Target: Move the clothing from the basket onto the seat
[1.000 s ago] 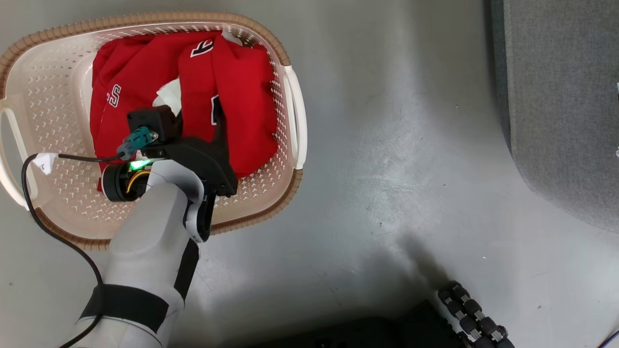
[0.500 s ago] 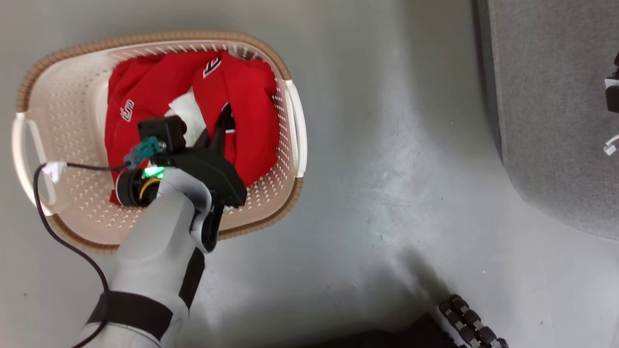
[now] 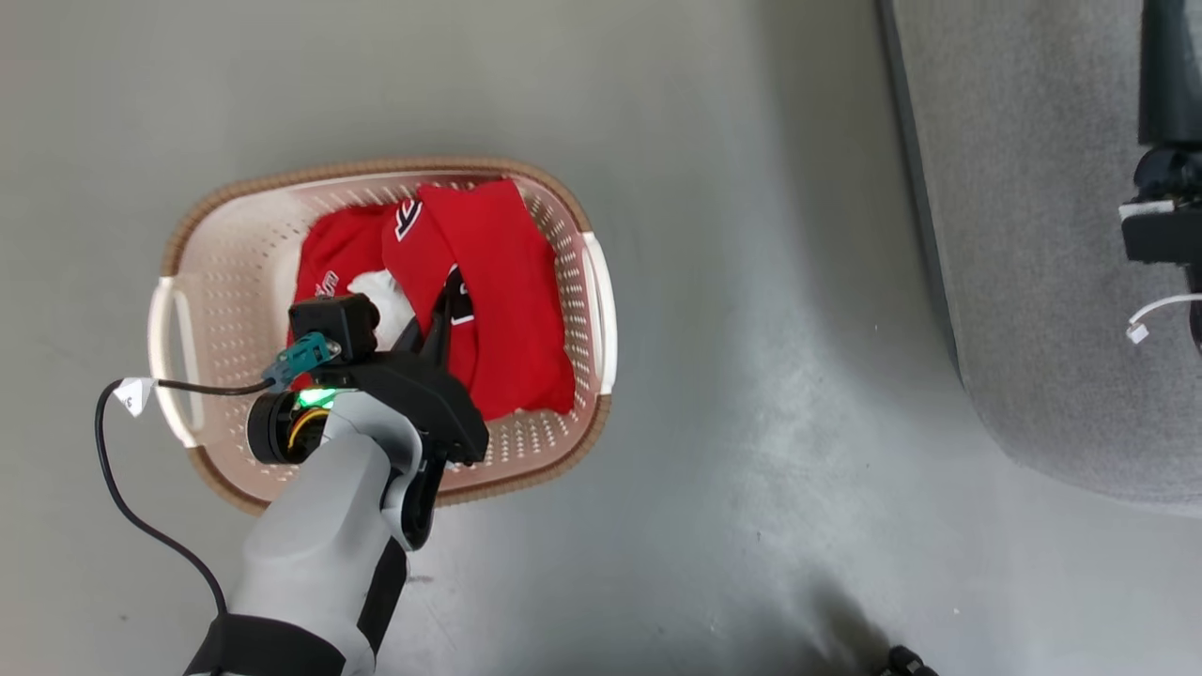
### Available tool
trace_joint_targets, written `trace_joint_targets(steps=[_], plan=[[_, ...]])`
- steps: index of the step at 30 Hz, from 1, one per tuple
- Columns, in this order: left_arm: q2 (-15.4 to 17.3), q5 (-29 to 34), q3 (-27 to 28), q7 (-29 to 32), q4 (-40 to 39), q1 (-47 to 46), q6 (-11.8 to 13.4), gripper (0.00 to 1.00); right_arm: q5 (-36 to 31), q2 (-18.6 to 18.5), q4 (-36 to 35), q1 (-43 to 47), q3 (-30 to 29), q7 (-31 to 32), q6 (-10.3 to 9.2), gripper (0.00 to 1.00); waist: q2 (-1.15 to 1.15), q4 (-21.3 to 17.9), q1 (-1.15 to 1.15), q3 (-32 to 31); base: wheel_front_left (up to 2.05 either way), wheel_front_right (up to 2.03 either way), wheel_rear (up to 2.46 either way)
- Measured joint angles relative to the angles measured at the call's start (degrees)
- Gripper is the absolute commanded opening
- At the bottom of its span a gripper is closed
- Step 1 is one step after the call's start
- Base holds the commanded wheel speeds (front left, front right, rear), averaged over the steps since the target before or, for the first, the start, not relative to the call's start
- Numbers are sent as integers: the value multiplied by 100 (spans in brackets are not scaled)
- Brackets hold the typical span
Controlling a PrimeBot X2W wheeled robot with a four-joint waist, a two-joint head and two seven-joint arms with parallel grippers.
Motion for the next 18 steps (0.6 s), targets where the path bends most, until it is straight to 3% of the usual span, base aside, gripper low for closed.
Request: trace_joint_targets(steps=[18], plan=[[-8, -160, 80, -30, -361, 806, 62, 0, 44, 178, 844, 565, 238, 0, 0, 100, -1, 446, -1, -1494, 0, 0, 0]])
